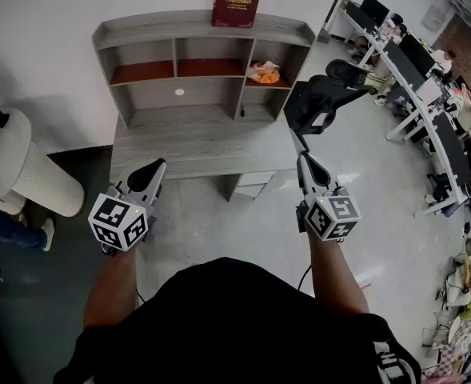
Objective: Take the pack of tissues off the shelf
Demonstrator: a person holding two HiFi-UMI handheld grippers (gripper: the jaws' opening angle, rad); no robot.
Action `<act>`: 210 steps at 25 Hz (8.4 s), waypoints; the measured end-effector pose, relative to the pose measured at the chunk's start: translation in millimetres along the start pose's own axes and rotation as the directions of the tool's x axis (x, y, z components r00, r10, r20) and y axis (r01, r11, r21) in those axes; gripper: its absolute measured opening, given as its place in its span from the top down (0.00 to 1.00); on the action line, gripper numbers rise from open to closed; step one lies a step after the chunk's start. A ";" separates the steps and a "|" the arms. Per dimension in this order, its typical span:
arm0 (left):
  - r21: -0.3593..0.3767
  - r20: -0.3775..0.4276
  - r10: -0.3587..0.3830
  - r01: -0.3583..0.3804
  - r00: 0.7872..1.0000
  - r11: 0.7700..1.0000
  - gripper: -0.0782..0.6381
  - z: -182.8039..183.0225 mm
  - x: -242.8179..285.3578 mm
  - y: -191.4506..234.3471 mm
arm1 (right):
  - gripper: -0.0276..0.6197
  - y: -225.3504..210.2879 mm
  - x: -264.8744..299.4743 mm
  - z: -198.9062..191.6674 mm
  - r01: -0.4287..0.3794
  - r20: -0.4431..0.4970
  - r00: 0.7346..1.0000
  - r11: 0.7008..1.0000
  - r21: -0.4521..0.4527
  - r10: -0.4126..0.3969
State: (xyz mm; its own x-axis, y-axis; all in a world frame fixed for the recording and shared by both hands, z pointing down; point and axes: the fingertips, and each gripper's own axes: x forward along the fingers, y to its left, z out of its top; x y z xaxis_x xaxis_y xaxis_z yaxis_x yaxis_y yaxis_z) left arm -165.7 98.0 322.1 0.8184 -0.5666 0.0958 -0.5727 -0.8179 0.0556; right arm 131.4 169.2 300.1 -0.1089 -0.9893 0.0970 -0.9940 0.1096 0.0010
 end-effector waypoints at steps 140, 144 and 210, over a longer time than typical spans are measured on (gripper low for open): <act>-0.239 -0.219 0.113 -0.165 0.969 0.957 0.87 -73.0 302.9 170.7 | 0.71 -255.7 514.1 -142.2 -0.430 -0.532 0.837 0.754 -0.497 0.127; -0.260 -0.222 0.136 -0.193 0.965 0.946 0.87 -77.6 295.5 175.2 | 0.69 -257.4 526.3 -159.5 -0.474 -0.582 0.808 0.686 -0.552 0.090; -0.311 -0.173 -0.044 -0.012 0.984 0.950 0.87 -72.3 259.5 181.2 | 0.93 -217.6 411.7 -125.9 -0.374 -0.596 0.799 0.706 -0.601 -0.084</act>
State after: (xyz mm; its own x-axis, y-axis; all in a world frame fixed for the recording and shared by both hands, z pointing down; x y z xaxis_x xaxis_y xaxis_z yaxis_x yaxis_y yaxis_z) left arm -60.5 -190.0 428.9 0.8226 -0.5038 0.2636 -0.5684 -0.7396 0.3603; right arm 304.3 -249.8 465.1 0.0035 -0.7419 0.6706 -0.6538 0.5057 0.5629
